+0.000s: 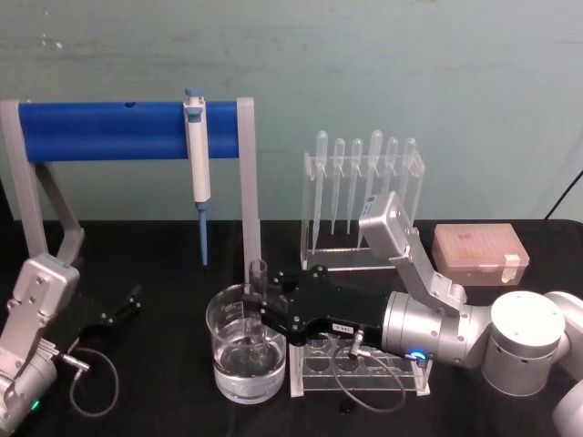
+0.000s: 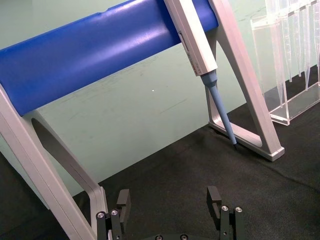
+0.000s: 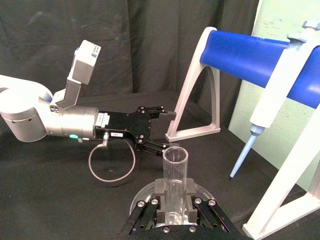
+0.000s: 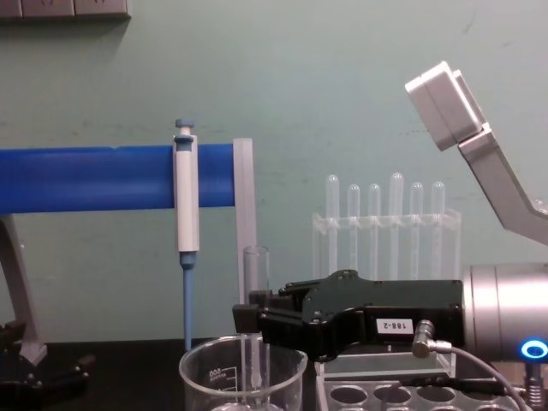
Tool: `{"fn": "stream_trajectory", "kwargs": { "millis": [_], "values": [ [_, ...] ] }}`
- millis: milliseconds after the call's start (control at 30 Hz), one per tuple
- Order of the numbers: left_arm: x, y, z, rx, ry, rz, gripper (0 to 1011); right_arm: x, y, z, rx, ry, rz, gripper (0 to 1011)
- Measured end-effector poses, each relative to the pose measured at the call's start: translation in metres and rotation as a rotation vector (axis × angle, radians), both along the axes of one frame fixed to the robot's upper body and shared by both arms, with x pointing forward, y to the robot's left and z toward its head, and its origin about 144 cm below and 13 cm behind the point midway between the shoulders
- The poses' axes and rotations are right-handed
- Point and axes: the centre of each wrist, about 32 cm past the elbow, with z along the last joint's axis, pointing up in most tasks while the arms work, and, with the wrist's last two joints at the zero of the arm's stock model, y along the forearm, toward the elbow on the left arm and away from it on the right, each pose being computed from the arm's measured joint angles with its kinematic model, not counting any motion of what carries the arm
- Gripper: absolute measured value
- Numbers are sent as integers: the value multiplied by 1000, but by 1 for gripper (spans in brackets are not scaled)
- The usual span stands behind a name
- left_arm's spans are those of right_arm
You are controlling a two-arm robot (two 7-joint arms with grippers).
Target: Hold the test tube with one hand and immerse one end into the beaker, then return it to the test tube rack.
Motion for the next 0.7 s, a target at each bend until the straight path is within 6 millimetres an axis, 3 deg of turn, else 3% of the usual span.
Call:
{"fn": "stream_trajectory", "kwargs": {
  "millis": [700],
  "values": [
    [0, 0, 0, 0, 0, 0, 1000, 0, 0, 0, 1, 0, 0, 227]
  ]
}}
